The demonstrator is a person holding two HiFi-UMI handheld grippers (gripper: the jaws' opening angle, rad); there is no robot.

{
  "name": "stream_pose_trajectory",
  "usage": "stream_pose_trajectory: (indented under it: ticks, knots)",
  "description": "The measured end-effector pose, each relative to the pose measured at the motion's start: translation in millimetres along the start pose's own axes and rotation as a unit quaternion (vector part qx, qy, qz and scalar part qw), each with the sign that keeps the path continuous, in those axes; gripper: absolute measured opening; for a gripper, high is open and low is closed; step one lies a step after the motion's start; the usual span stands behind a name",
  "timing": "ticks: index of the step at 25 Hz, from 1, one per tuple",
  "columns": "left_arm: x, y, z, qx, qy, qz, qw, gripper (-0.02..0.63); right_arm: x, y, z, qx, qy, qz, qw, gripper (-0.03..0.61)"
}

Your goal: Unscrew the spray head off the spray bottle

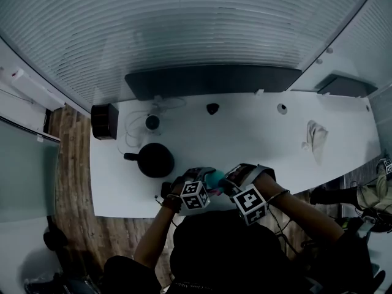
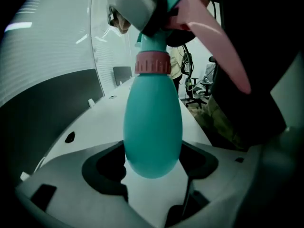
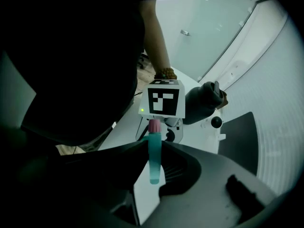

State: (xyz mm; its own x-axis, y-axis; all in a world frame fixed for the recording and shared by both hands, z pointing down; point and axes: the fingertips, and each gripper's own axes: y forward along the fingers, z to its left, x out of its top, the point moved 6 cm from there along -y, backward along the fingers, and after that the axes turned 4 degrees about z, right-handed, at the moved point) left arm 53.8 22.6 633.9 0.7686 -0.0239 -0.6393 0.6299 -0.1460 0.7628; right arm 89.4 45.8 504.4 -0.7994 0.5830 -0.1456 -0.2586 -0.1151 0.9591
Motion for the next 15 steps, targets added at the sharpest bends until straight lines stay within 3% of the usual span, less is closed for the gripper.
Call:
stream_pose_trajectory:
  ticks: [4,7,13,15]
  knots:
    - [-5.8,-9.6,11.0,0.051,-0.054,-0.019,0.9971,0.357,-13.9,-0.7,-12.8,-0.05,0.088,-0.014,0.995,0.075]
    - [-5.6,-13.1,14.7,0.086,-0.064,-0.028,0.9939,0.357,-19.3,-3.9,-15.5,-0.08,0.131,-0.025,0.988,0.075]
    - [-23.5,-8.6,10.6,0.073,-0.058,-0.016,0.9955,0.359,-17.3,-16.9,-5.5,-0.1,0.117,-0.033,0.987,0.075]
    - [-32.4,-12.7,15.8,0.084,-0.075,-0.018,0.9934,0.359,-22.9,-26.0,-9.2,-0.096,0.189,-0.076,0.974,0.077]
